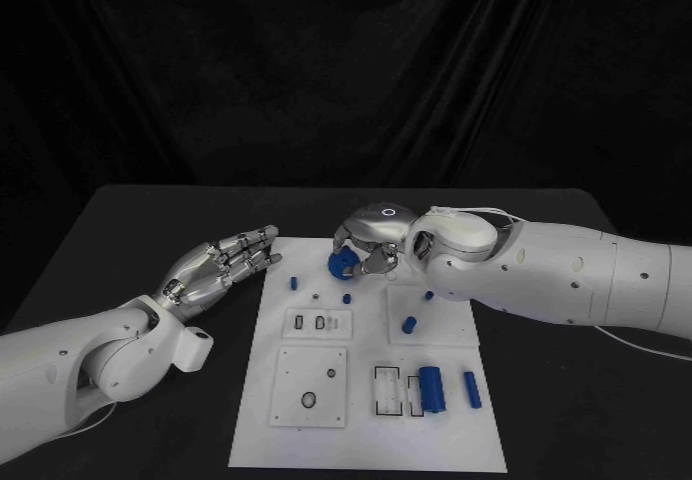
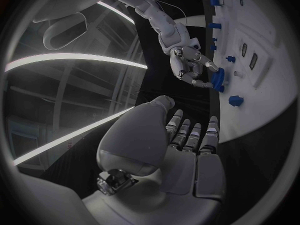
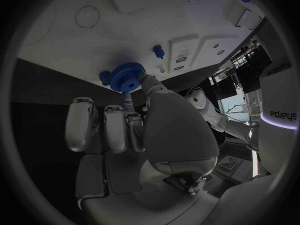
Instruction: Assemble the parts on the task board
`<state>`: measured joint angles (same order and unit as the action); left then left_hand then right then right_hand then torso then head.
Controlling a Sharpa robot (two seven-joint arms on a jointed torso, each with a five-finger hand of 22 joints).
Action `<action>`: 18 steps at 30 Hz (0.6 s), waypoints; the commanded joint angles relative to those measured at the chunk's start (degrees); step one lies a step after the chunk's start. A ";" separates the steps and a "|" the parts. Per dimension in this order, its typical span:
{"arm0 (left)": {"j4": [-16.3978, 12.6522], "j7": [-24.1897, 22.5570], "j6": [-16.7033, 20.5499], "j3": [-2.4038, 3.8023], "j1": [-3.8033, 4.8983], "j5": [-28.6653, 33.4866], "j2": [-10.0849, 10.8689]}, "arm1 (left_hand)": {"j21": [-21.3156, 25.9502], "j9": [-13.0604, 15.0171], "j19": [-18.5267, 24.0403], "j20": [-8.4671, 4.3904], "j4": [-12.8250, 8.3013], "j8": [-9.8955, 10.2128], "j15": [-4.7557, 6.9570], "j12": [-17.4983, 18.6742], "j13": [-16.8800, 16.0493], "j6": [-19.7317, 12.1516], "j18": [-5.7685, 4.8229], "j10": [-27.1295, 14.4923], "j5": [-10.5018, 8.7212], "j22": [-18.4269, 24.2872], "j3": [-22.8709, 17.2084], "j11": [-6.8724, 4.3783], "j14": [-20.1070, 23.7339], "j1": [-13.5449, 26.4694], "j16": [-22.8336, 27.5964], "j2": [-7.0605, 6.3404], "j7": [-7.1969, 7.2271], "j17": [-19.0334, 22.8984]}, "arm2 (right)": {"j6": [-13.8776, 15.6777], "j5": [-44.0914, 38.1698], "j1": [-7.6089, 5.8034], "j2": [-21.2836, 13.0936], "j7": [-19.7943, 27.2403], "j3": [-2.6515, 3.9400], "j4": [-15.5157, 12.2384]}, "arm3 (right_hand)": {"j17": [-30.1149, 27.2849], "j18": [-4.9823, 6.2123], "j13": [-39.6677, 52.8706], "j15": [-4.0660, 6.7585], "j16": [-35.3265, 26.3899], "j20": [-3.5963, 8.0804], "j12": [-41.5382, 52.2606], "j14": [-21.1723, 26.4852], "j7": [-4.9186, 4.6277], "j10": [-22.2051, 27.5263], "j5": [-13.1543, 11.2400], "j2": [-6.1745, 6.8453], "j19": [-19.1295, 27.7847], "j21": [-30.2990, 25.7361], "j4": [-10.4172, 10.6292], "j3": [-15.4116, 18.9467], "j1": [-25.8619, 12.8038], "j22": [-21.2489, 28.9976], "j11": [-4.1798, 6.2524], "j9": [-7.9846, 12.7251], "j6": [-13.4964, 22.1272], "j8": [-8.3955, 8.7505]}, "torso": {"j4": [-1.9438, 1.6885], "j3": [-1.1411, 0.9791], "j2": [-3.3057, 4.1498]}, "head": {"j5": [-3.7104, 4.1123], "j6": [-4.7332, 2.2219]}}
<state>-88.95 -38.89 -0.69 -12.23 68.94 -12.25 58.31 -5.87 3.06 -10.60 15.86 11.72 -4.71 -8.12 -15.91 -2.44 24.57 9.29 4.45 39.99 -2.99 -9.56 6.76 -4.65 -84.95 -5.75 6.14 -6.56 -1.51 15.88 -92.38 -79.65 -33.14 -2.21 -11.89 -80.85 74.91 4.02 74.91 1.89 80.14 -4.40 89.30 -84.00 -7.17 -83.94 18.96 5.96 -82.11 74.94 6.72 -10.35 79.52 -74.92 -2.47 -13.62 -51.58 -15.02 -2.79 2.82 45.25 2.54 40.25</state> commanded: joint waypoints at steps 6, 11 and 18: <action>-0.02 -11.60 -0.80 0.04 0.00 0.06 -0.27 | -0.24 0.03 -0.33 -0.11 -0.30 -0.32 -0.20 -0.18 0.00 -0.14 1.08 0.03 -0.07 -0.06 -0.16 0.42 -0.17 -0.03 -0.20 0.54 -0.46 -0.06 | -0.54 -0.37 0.28 0.97 0.70 0.03 0.74 | 1.83 0.25 13.49 -0.65 -0.56 -0.34 -0.71 -2.04 -0.63 -4.32 -0.75 0.20 0.30 -1.06 -0.08 -0.71 -0.52 -4.64 -0.55 0.86 3.15 2.51 | 0.03 -0.02 0.03 | 0.07 -0.06; -0.02 -11.55 -0.76 0.04 0.00 0.06 -0.21 | -0.24 0.03 -0.33 -0.11 -0.30 -0.32 -0.20 -0.18 0.00 -0.14 1.08 0.03 -0.07 -0.06 -0.16 0.42 -0.17 -0.03 -0.20 0.54 -0.46 -0.06 | -0.90 -0.37 0.44 1.08 0.68 0.03 1.03 | 1.09 0.48 12.00 -0.39 -1.25 -0.35 -2.07 -1.70 -0.93 -2.72 -5.61 0.35 0.70 -1.96 -0.06 -0.41 -1.18 -4.28 -0.06 2.78 8.35 6.57 | 0.25 0.00 -0.06 | -0.24 0.09; 0.05 -11.51 -0.81 0.04 0.00 0.06 -0.25 | -0.24 0.03 -0.33 -0.11 -0.30 -0.32 -0.20 -0.18 0.00 -0.14 1.08 0.03 -0.07 -0.06 -0.16 0.42 -0.17 -0.03 -0.20 0.54 -0.46 -0.06 | 0.15 -0.37 0.58 0.83 0.84 0.03 1.07 | 0.94 0.53 11.47 0.62 -1.48 0.55 -2.60 -1.67 0.30 -2.23 -7.16 0.50 0.71 -2.39 0.21 0.14 -1.04 -4.28 1.18 5.90 17.30 10.29 | 0.17 -0.02 -0.15 | -0.28 0.27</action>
<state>-88.84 -38.89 -0.80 -12.23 68.94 -12.25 58.16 -5.87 3.06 -10.60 15.86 11.61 -4.71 -8.21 -15.91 -2.44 24.56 9.30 4.36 39.99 -2.98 -9.67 6.86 -4.74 -84.95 -5.75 6.14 -6.56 -1.51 15.61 -92.41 -79.24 -32.20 -1.75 -11.90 -79.78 74.91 4.02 74.90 2.15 79.02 -4.09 87.03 -84.15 -6.97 -83.84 12.15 6.24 -81.40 72.88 6.96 -10.60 78.61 -74.91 -1.72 -7.93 -34.89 -4.96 -2.58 2.80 45.15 2.26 40.47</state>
